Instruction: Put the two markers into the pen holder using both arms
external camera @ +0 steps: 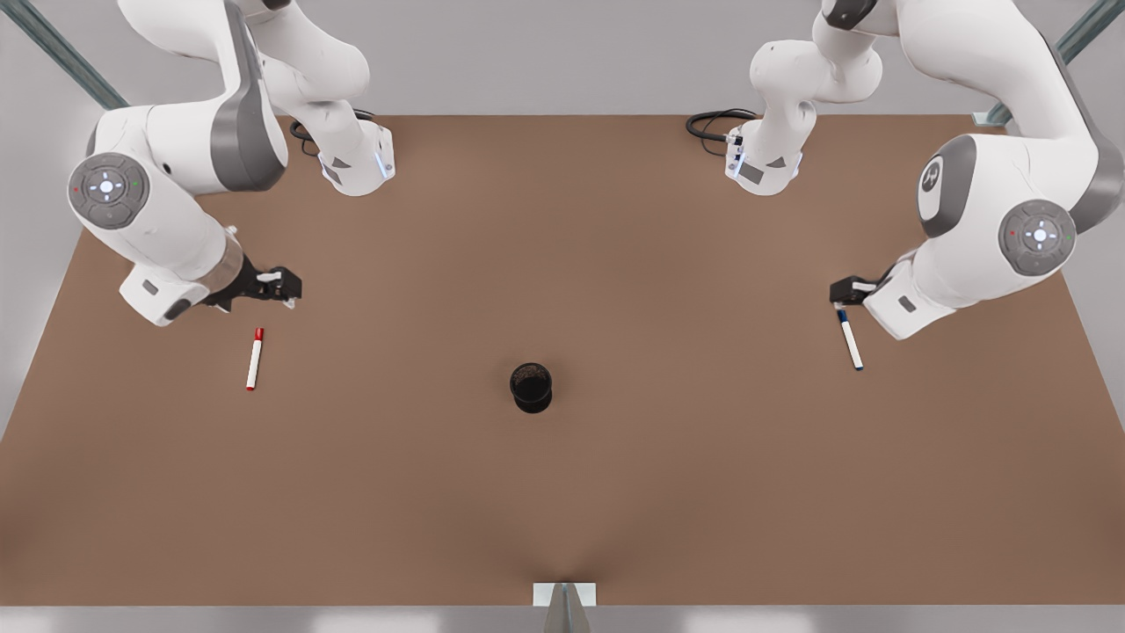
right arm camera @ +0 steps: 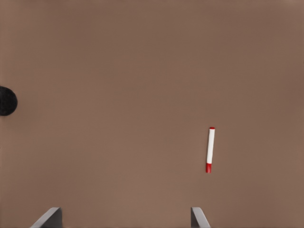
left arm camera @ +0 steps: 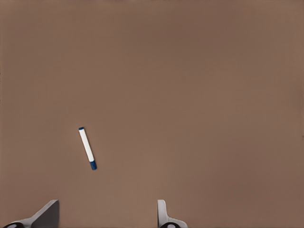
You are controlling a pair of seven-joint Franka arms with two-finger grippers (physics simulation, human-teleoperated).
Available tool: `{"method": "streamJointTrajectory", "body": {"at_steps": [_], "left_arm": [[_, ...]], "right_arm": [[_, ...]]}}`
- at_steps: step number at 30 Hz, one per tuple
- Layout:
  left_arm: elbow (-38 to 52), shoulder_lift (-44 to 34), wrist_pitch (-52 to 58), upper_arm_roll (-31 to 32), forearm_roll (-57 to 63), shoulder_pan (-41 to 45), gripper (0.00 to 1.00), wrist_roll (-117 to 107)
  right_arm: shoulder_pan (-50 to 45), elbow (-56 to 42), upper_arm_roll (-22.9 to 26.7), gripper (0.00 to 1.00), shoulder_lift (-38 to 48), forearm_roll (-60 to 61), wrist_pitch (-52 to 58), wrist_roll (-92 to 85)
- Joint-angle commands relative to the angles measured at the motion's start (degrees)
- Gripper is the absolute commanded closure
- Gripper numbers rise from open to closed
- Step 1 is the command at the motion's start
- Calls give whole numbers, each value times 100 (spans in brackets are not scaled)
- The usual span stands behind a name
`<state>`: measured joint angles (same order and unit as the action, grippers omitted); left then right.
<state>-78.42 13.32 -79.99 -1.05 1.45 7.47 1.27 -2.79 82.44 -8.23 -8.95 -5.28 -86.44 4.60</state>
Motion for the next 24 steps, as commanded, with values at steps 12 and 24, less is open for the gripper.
{"method": "streamJointTrajectory", "body": {"at_steps": [12,24], "left_arm": [[-4497,-67,-6125,-70,-83,-1573,1,-118],[-4691,891,-7073,-53,-74,-2083,0,1165]], "right_arm": [[516,141,23,0,-809,273,-1217,208],[1922,1565,6,0,-2101,194,-3800,-1127]]}}
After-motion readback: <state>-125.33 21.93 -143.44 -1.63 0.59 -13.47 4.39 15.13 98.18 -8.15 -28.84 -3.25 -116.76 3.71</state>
